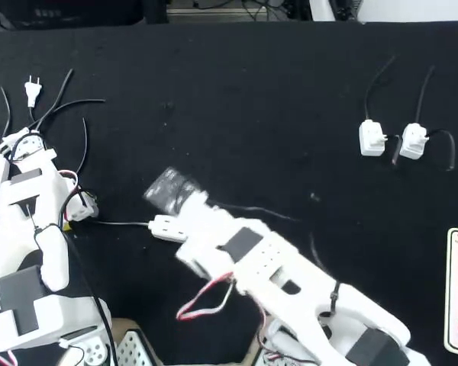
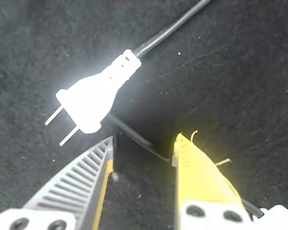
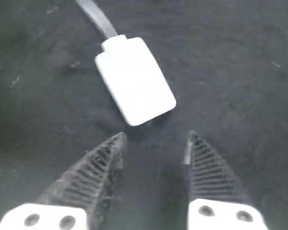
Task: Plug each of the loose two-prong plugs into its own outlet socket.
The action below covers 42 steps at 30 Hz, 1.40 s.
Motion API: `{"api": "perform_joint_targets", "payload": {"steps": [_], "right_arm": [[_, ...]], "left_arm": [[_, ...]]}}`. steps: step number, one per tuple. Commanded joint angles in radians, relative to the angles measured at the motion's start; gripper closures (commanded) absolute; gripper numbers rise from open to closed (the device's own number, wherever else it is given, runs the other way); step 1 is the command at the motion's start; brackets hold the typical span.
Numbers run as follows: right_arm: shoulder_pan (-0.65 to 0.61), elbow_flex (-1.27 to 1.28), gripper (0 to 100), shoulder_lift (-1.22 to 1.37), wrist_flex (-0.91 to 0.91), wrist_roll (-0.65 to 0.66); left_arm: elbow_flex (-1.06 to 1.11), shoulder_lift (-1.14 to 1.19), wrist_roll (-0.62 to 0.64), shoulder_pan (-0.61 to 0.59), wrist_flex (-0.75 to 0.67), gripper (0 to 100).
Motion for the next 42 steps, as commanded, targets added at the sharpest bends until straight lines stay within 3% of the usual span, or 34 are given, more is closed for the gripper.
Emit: {"api": "perform_joint_targets", "payload": {"steps": [1, 8, 27, 37, 42], "right_arm": [[-0.032, -0.005, 80.1, -0.022, -0.054, -0.006], [0.035, -0.019, 80.1, 0.114, -0.19, 0.0], [0.14, -0.107, 80.1, 0.242, -0.23, 0.031], [0.147, -0.162, 80.1, 0.117, 0.029, 0.031], [0.238, -0.074, 80.1, 0.058, -0.094, 0.031]], "left_arm": [[-0.024, -0.002, 0.009, -0.007, 0.006, 80], [-0.022, -0.002, 0.009, -0.007, 0.006, 80], [-0.021, -0.002, 0.005, -0.007, 0.008, 80], [-0.047, -0.003, 0.002, -0.012, 0.012, 80], [-0.209, -0.003, -0.097, -0.005, 0.178, 80]]}}
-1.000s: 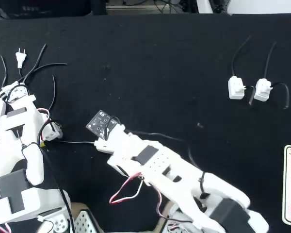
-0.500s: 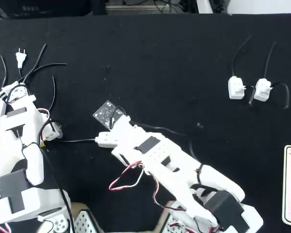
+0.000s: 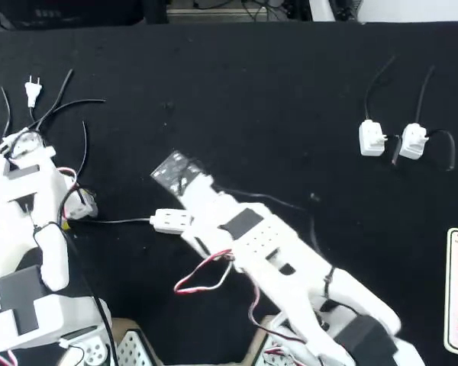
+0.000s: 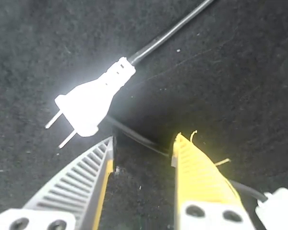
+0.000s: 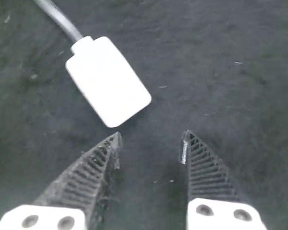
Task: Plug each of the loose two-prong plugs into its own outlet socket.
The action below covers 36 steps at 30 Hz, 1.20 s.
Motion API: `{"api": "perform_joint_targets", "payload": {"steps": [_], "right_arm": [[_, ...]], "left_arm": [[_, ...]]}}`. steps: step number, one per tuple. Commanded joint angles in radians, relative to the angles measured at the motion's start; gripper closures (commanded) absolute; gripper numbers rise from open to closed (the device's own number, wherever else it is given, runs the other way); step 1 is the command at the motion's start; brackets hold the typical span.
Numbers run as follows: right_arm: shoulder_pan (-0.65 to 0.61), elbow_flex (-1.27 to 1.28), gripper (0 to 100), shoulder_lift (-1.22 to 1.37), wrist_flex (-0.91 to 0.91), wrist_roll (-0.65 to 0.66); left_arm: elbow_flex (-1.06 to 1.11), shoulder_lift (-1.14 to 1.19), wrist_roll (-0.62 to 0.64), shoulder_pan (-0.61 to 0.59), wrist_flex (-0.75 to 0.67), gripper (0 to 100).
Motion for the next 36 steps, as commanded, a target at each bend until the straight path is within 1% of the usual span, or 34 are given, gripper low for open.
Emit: {"api": "perform_joint_targets", "payload": {"steps": [1, 3, 5, 7, 9, 14, 19, 21, 28, 31, 33, 35, 36], "right_arm": [[0.097, 0.036, 80.1, -0.053, -0.118, 0.005], [0.144, 0.068, 80.1, -0.053, -0.184, 0.005], [0.172, 0.085, 80.1, -0.053, -0.213, 0.005], [0.175, 0.09, 80.1, -0.053, -0.215, 0.005], [0.173, 0.091, 80.1, -0.053, -0.215, 0.005], [0.173, 0.093, 80.1, -0.053, -0.215, 0.005], [0.173, 0.107, 80.1, -0.053, -0.221, 0.005], [0.173, 0.107, 80.1, -0.054, -0.221, 0.006], [0.173, 0.107, 80.1, -0.054, -0.221, 0.011], [0.173, 0.105, 80.1, -0.054, -0.222, 0.011], [0.173, 0.105, 80.1, -0.058, -0.222, 0.011], [0.173, 0.105, 80.1, -0.058, -0.222, 0.011], [0.173, 0.105, 80.1, -0.058, -0.222, 0.011]], "left_arm": [[-0.18, -0.003, -0.124, -0.013, 0.112, 80], [-0.272, -0.003, -0.222, -0.054, 0.161, 80], [-0.364, 0.008, -0.293, -0.113, 0.183, 80], [-0.429, 0.011, -0.336, -0.166, 0.186, 80], [-0.463, 0.011, -0.37, -0.191, 0.184, 80], [-0.467, 0.034, -0.505, -0.168, 0.184, 80], [-0.501, 0.212, -0.661, -0.124, 0.192, 80], [-0.535, 0.296, -0.678, -0.111, 0.193, 80], [-0.704, 0.532, -0.674, -0.108, 0.196, 80], [-0.753, 0.588, -0.675, -0.111, 0.261, 80], [-0.797, 0.591, -0.675, -0.114, 0.351, 85], [-0.825, 0.592, -0.675, -0.114, 0.428, 96], [-0.831, 0.592, -0.677, -0.114, 0.46, 98]]}}
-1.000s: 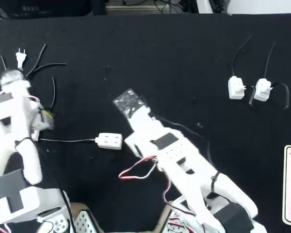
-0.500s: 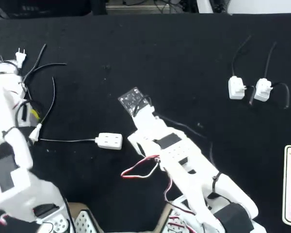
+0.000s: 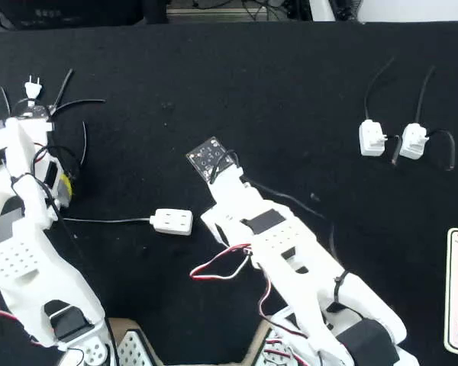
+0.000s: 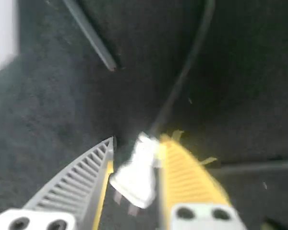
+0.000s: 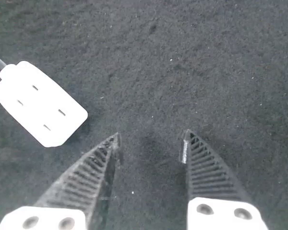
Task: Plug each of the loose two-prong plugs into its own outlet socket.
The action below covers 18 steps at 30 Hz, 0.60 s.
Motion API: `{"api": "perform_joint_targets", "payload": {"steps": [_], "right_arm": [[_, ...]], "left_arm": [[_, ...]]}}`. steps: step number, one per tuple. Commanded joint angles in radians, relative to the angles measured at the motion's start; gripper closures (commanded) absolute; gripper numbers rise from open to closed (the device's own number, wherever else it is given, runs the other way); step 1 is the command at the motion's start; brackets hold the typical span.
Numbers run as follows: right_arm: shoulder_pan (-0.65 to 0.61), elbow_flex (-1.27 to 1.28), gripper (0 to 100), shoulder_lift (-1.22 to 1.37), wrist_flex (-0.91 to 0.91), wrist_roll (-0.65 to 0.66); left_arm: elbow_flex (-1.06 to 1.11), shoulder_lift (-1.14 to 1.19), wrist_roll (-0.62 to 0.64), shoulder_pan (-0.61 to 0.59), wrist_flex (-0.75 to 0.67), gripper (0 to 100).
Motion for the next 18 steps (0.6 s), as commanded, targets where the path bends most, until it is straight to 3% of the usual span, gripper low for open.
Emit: {"api": "perform_joint_targets", "payload": {"steps": [1, 4, 9, 18], "right_arm": [[0.018, -0.007, 80.1, -0.041, -0.023, 0.011], [0.018, -0.007, 80.1, -0.042, -0.023, 0.011], [0.018, -0.005, 80.1, -0.042, -0.023, 0.011], [0.018, -0.004, 80.1, -0.042, -0.023, 0.008]], "left_arm": [[-0.071, -0.009, -0.023, -0.001, 0.12, 95], [-0.087, -0.011, -0.091, -0.005, 0.201, 97], [-0.131, -0.109, -0.098, -0.056, 0.318, 97], [0.056, -0.474, -0.098, -0.104, 0.342, 97]]}}
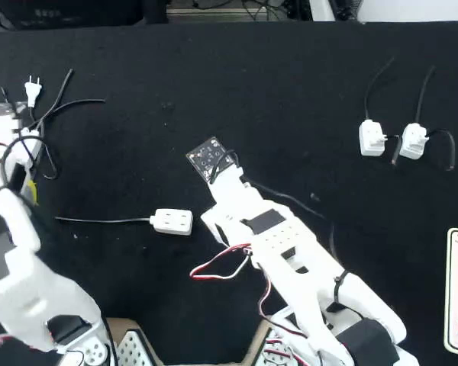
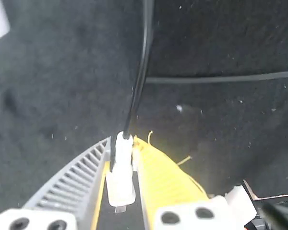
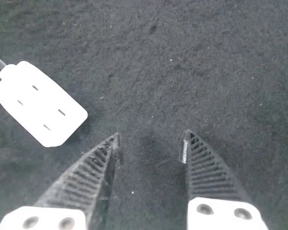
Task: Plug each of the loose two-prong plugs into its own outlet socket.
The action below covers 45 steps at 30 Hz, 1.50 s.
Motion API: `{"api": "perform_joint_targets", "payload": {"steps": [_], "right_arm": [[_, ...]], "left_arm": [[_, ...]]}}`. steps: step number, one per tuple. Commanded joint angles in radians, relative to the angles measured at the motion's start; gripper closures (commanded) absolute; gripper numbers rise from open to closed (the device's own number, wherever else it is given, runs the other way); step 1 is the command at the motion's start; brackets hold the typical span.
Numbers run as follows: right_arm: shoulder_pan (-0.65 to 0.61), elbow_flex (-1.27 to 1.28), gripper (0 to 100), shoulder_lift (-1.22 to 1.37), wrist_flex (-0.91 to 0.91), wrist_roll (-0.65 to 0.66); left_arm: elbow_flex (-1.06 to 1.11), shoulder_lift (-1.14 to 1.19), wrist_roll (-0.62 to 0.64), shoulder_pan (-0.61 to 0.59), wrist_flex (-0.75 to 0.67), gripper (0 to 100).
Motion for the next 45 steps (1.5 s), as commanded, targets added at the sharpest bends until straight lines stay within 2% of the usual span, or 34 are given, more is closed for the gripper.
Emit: {"api": "perform_joint_targets", "payload": {"steps": [1, 6, 14, 18, 22, 29, 38, 40, 45], "right_arm": [[0.021, -0.004, 80.1, -0.042, -0.023, 0.006], [0.064, -0.012, 80.1, -0.045, -0.014, 0.005], [0.29, -0.099, 80.1, -0.044, 0.057, -0.215], [0.377, -0.116, 80.1, -0.044, 0.057, -0.258], [0.382, -0.117, 80.1, -0.044, 0.057, -0.264], [0.388, -0.119, 80.1, -0.044, 0.057, -0.264], [0.388, -0.12, 80.1, -0.044, 0.055, -0.264], [0.388, -0.12, 80.1, -0.044, 0.055, -0.264], [0.388, -0.12, 80.1, -0.044, 0.055, -0.264]], "left_arm": [[0.107, -0.207, -0.008, 0.027, 0.015, 97], [0.331, -0.491, 0.035, 0.197, 0.003, 97], [0.647, -0.847, 0.353, 0.638, -0.292, 97], [0.743, -0.891, 0.376, 0.863, -0.427, 97], [0.799, -0.872, 0.353, 0.983, -0.545, 97], [0.834, -0.769, 0.33, 1.112, -0.744, 97], [0.829, -0.549, 0.336, 1.173, -0.885, 96], [0.829, -0.534, 0.338, 1.176, -0.885, 93], [0.839, -0.534, 0.338, 1.155, -0.875, 74]]}}
